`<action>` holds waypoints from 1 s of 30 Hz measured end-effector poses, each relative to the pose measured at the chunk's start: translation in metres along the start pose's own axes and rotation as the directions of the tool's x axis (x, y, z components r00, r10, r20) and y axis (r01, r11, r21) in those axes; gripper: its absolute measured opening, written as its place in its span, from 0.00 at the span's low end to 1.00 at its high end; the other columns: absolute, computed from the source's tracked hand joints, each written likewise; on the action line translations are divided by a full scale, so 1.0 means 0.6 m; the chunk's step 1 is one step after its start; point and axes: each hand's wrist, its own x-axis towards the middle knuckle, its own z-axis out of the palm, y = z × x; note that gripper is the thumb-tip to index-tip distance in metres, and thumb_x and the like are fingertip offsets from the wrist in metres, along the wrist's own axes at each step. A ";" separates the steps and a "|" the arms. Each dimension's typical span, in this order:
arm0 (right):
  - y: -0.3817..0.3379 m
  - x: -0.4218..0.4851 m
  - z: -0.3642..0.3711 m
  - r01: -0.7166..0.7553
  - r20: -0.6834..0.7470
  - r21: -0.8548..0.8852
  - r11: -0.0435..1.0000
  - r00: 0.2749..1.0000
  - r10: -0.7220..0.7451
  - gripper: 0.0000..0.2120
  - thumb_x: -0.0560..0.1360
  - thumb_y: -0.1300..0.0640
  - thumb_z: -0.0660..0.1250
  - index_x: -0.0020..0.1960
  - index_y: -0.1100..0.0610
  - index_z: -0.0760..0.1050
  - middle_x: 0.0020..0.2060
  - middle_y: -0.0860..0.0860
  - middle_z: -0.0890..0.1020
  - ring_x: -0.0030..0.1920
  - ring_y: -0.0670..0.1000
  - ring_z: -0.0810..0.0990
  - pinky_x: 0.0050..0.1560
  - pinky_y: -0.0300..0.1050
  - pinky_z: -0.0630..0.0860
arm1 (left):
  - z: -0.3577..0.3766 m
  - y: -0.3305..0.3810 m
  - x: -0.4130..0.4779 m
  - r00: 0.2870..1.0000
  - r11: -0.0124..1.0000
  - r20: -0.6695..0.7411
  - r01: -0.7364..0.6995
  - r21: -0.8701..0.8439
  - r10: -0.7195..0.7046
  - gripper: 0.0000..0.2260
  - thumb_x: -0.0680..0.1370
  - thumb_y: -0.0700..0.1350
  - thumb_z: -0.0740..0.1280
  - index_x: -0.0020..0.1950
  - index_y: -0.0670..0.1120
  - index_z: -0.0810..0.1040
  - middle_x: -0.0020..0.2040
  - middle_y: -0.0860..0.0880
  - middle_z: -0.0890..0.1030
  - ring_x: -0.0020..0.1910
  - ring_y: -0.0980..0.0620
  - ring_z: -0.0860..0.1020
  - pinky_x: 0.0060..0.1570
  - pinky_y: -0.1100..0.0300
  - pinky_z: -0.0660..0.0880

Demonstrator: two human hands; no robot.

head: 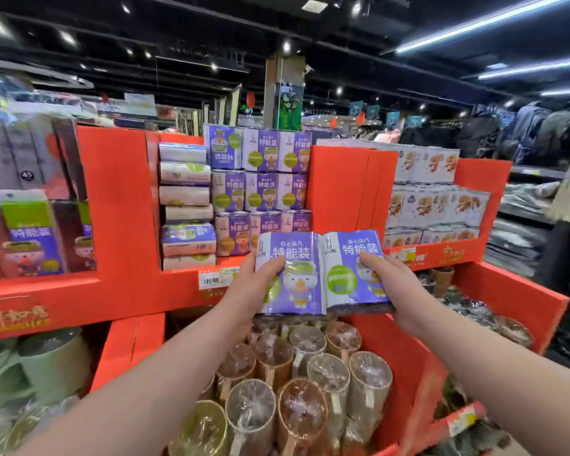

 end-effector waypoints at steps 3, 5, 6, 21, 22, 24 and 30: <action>-0.007 0.050 0.032 0.020 0.029 -0.021 1.000 0.999 -0.019 0.07 0.77 0.52 0.66 0.47 0.55 0.78 0.34 0.48 0.82 0.33 0.48 0.81 0.30 0.38 0.74 | -0.023 0.013 0.033 0.999 1.000 -0.044 -0.031 0.003 0.031 0.24 0.74 0.57 0.69 0.67 0.53 0.69 0.57 0.53 0.80 0.51 0.53 0.81 0.49 0.59 0.77; -0.012 0.085 0.054 0.039 0.058 -0.033 0.999 0.998 -0.037 0.08 0.78 0.52 0.66 0.47 0.56 0.78 0.34 0.48 0.82 0.31 0.47 0.81 0.28 0.37 0.74 | -0.041 0.017 0.060 0.996 0.999 -0.085 -0.041 0.002 0.041 0.32 0.69 0.60 0.71 0.70 0.51 0.68 0.63 0.49 0.79 0.56 0.50 0.80 0.57 0.53 0.77; -0.015 0.103 0.065 0.049 0.072 -0.054 0.997 0.996 -0.045 0.08 0.78 0.51 0.66 0.48 0.56 0.78 0.35 0.49 0.82 0.33 0.47 0.81 0.29 0.36 0.74 | -0.049 0.021 0.069 0.992 0.998 -0.108 -0.060 0.003 0.060 0.27 0.73 0.56 0.70 0.68 0.49 0.70 0.61 0.49 0.80 0.54 0.51 0.81 0.53 0.57 0.79; -0.016 0.338 0.185 0.113 0.246 -0.180 0.977 0.967 -0.066 0.17 0.69 0.65 0.73 0.54 0.56 0.72 0.49 0.54 0.81 0.48 0.54 0.80 0.49 0.48 0.77 | -0.156 0.068 0.178 0.812 0.951 -0.496 -0.251 0.180 0.309 0.09 0.78 0.39 0.66 0.58 0.46 0.75 0.54 0.45 0.82 0.45 0.49 0.81 0.48 0.53 0.79; -0.008 0.351 0.194 0.109 0.275 -0.197 0.974 0.960 -0.052 0.16 0.69 0.66 0.73 0.52 0.55 0.73 0.50 0.55 0.81 0.48 0.54 0.80 0.50 0.48 0.77 | -0.161 0.067 0.183 0.800 0.949 -0.511 -0.259 0.179 0.314 0.11 0.78 0.39 0.66 0.61 0.44 0.74 0.55 0.44 0.82 0.46 0.48 0.81 0.48 0.53 0.79; 0.008 0.376 0.216 0.122 0.328 -0.218 0.968 0.944 -0.045 0.14 0.70 0.69 0.72 0.47 0.53 0.73 0.48 0.55 0.81 0.47 0.53 0.79 0.45 0.44 0.77 | -0.169 0.062 0.189 0.784 0.948 -0.534 -0.257 0.186 0.317 0.15 0.78 0.39 0.66 0.65 0.43 0.72 0.56 0.45 0.82 0.48 0.47 0.82 0.49 0.53 0.79; 0.054 0.431 0.293 0.045 0.396 -0.269 0.962 0.916 0.068 0.20 0.68 0.69 0.73 0.56 0.58 0.72 0.49 0.56 0.81 0.44 0.55 0.81 0.31 0.44 0.77 | -0.190 0.055 0.199 0.746 0.952 -0.592 -0.238 0.191 0.305 0.15 0.78 0.40 0.67 0.64 0.48 0.73 0.56 0.46 0.82 0.51 0.45 0.83 0.56 0.46 0.78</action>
